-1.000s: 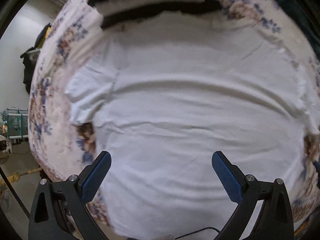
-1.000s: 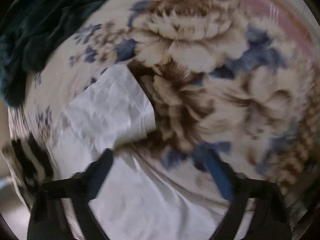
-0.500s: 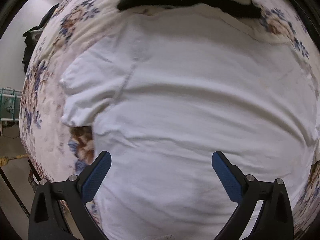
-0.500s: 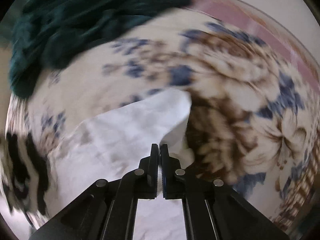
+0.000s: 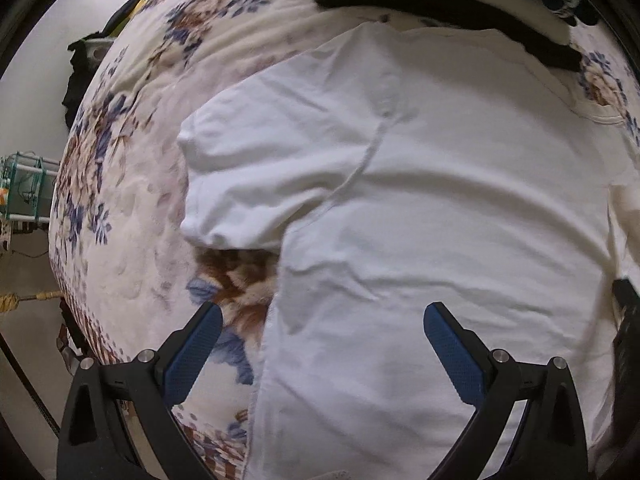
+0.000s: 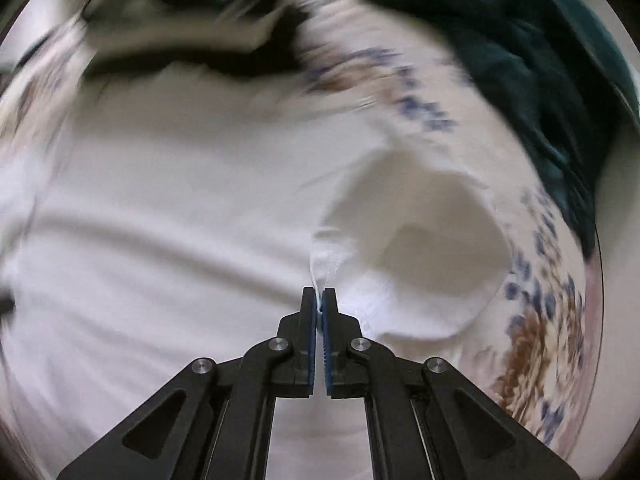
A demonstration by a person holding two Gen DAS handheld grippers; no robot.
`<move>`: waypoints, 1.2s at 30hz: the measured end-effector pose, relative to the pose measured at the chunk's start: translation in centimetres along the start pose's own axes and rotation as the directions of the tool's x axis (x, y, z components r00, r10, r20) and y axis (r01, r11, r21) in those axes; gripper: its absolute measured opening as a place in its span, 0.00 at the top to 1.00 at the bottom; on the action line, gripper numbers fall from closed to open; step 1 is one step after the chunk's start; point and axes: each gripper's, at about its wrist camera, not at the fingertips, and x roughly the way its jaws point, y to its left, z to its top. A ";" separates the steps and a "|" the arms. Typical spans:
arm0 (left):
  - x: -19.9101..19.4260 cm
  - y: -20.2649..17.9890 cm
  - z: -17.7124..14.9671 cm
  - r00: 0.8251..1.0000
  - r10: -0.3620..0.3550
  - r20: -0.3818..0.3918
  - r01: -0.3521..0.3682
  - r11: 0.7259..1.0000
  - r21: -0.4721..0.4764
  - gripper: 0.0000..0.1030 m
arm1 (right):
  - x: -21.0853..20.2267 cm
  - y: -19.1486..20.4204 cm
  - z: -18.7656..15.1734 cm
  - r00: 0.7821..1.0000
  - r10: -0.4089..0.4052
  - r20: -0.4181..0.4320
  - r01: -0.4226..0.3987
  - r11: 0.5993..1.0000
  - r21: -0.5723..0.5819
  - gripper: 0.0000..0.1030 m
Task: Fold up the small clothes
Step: 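Lower the right tool to the T-shirt sleeve and close on it, then fold the gripped sleeve and side inward over the shirt body with the right tool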
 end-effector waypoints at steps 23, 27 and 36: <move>0.7 1.9 0.3 1.000 -0.007 0.023 0.007 1.000 -0.013 0.00 | 4.0 -8.6 0.0 0.978 0.192 -0.085 -0.123 0.849 0.514 0.99; 0.7 1.6 0.7 0.999 -0.016 0.032 0.016 1.000 -0.010 0.00 | 2.4 -7.2 -1.5 0.992 0.126 -0.017 -0.103 0.877 0.470 1.00; -0.1 -5.0 4.4 0.958 -0.286 -0.006 0.284 0.952 0.117 0.00 | -0.1 -6.8 -3.7 0.981 0.195 0.010 -0.175 0.854 0.491 0.98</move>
